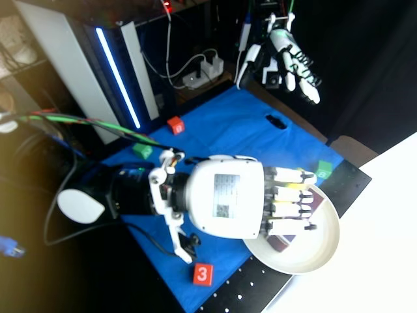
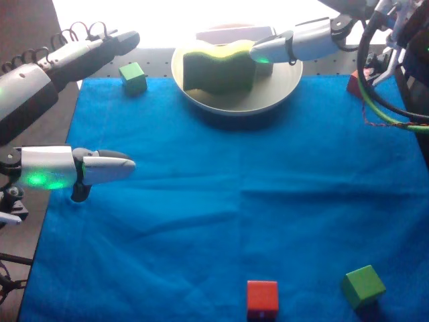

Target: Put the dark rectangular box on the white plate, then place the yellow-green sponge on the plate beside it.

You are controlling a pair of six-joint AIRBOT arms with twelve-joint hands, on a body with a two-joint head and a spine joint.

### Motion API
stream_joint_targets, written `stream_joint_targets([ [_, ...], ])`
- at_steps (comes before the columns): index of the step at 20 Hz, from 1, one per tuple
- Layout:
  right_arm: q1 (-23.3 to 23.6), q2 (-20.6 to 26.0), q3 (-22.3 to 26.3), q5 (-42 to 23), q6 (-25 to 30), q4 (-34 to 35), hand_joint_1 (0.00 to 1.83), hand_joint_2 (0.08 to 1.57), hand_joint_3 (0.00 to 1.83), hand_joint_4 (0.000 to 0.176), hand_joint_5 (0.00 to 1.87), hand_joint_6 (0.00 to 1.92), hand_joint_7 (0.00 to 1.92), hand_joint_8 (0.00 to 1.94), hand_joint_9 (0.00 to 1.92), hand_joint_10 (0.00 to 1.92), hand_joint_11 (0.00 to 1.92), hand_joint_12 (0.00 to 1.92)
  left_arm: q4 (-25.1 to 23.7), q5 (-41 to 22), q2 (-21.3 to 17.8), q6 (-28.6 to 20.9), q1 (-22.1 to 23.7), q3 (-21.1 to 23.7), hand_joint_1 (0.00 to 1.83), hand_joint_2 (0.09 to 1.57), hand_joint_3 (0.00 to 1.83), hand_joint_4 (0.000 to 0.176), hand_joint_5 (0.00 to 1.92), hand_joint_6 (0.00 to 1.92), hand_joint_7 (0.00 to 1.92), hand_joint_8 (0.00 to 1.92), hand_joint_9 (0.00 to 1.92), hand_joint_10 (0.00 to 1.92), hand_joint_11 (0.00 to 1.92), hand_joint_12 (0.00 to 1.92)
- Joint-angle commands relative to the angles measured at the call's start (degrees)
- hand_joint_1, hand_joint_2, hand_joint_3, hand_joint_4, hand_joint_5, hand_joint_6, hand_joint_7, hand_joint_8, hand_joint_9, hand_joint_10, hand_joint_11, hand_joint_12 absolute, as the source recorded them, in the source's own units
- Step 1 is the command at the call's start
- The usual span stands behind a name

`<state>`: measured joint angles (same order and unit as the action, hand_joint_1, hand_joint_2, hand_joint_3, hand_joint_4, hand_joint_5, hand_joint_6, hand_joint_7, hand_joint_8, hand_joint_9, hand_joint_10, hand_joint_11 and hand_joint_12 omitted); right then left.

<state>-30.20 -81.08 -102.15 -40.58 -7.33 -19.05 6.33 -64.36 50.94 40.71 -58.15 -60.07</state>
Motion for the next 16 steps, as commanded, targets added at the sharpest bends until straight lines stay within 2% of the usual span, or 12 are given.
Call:
stream_joint_targets([
  [1, 0.95, -0.03, 0.47, -6.05, 0.36, 2.56, 0.91, 0.92, 0.0, 0.071, 0.58, 0.0, 0.66, 0.0, 0.6, 0.09, 0.11, 1.05, 0.61, -7.29, 0.38, -0.45, 0.4, 0.07, 0.86, 0.92, 0.01, 0.102, 0.1, 0.01, 0.0, 0.0, 0.0, 0.0, 0.01, 0.01],
  [2, 0.94, 0.13, 1.01, -6.07, 0.36, 2.56, 0.91, 0.91, 0.0, 0.06, 0.56, 0.0, 0.64, 0.0, 0.6, 0.07, 0.14, 1.02, 0.63, -7.39, 0.38, -0.46, 0.4, 0.08, 0.86, 0.92, 0.01, 0.1, 0.1, 0.01, 0.0, 0.0, 0.0, 0.0, 0.01, 0.01],
  [3, 0.94, 1.05, 1.89, -6.21, 0.36, 2.78, 0.92, 0.92, 0.0, 0.06, 0.51, 0.0, 0.57, 0.0, 0.55, 0.03, 0.11, 0.9, 0.66, -7.54, 0.38, -0.47, 0.4, 0.08, 0.85, 0.92, 0.0, 0.111, 0.1, 0.01, 0.01, 0.0, 0.0, 0.0, 0.02, 0.02],
  [4, 0.94, 2.07, 2.59, -6.63, 0.36, 3.14, 0.91, 0.92, 0.0, 0.045, 0.48, 0.0, 0.53, 0.0, 0.53, 0.01, 0.14, 0.8, 0.67, -7.62, 0.37, -0.48, 0.4, 0.08, 0.87, 0.92, 0.0, 0.103, 0.1, 0.0, 0.0, 0.0, 0.0, 0.0, 0.01, 0.01],
  [5, 0.93, 3.17, 3.19, -7.95, 0.36, 3.45, 0.9, 0.92, 0.0, 0.039, 0.46, 0.0, 0.49, 0.0, 0.49, 0.0, 0.12, 0.76, 0.7, -7.73, 0.31, -0.48, 0.4, 0.07, 0.85, 0.92, 0.0, 0.114, 0.09, 0.0, 0.0, 0.0, 0.0, 0.0, 0.01, 0.01],
  [6, 0.91, 4.01, 3.91, -8.53, 0.36, 3.57, 0.9, 0.91, 0.0, 0.039, 0.45, 0.0, 0.47, 0.0, 0.48, 0.0, 0.09, 0.79, 0.78, -7.94, 0.24, -0.48, 0.4, 0.07, 0.84, 0.92, 0.0, 0.118, 0.09, 0.0, 0.01, 0.0, 0.0, 0.0, 0.02, 0.02],
  [7, 0.83, 5.05, 4.85, -9.49, 0.36, 3.58, 0.88, 0.88, 0.0, 0.051, 0.44, 0.0, 0.44, 0.0, 0.42, 0.0, 0.02, 0.74, 0.86, -8.28, 0.11, -0.48, 0.4, 0.08, 0.84, 0.91, 0.0, 0.128, 0.09, 0.0, 0.01, 0.0, 0.0, 0.0, 0.01, 0.01],
  [8, 0.63, 5.95, 5.7, -10.41, 0.36, 3.6, 0.88, 0.88, 0.0, 0.05, 0.42, 0.0, 0.42, 0.0, 0.38, 0.0, 0.0, 0.65, 0.93, -8.52, -0.02, -0.47, 0.39, 0.12, 0.85, 0.91, 0.0, 0.126, 0.09, 0.0, 0.0, 0.0, 0.0, 0.0, 0.0, 0.01],
  [9, 0.03, 7.04, 6.76, -11.64, 0.35, 3.89, 0.89, 0.87, 0.0, 0.063, 0.4, 0.0, 0.37, 0.0, 0.33, 0.0, 0.0, 0.55, 0.98, -8.81, -0.17, -0.47, 0.38, 0.17, 0.84, 0.9, 0.0, 0.14, 0.09, 0.0, 0.01, 0.0, 0.0, 0.0, 0.02, 0.01],
  [12, -4.82, 11.42, 11.79, -17.83, -0.13, 8.05, 0.84, 0.86, 0.0, 0.073, 0.38, 0.0, 0.35, 0.0, 0.31, 0.0, 0.0, 0.49, 1.0, -10.24, -0.33, -0.46, 0.37, 0.66, 0.77, 0.88, 0.0, 0.154, 0.11, 0.01, 0.03, 0.01, 0.0, 0.0, 0.08, 0.05],
  [14, -10.11, 15.78, 17.23, -24.76, -2.09, 12.46, 0.85, 0.88, 0.01, 0.052, 0.36, 0.0, 0.35, 0.0, 0.3, 0.0, 0.01, 0.44, 0.85, -12.11, -1.02, -0.45, -0.13, 1.71, 0.68, 0.89, 0.0, 0.174, 0.11, 0.0, 0.02, 0.0, 0.0, 0.0, 0.07, 0.05],
  [16, -13.72, 18.17, 20.77, -28.99, -3.39, 15.25, 0.86, 0.89, 0.01, 0.048, 0.36, 0.0, 0.35, 0.0, 0.31, 0.0, 0.0, 0.44, 0.56, -13.55, -2.01, -0.44, -0.71, 2.78, 0.63, 0.9, 0.0, 0.169, 0.1, 0.0, 0.02, 0.0, 0.0, 0.0, 0.07, 0.06],
])
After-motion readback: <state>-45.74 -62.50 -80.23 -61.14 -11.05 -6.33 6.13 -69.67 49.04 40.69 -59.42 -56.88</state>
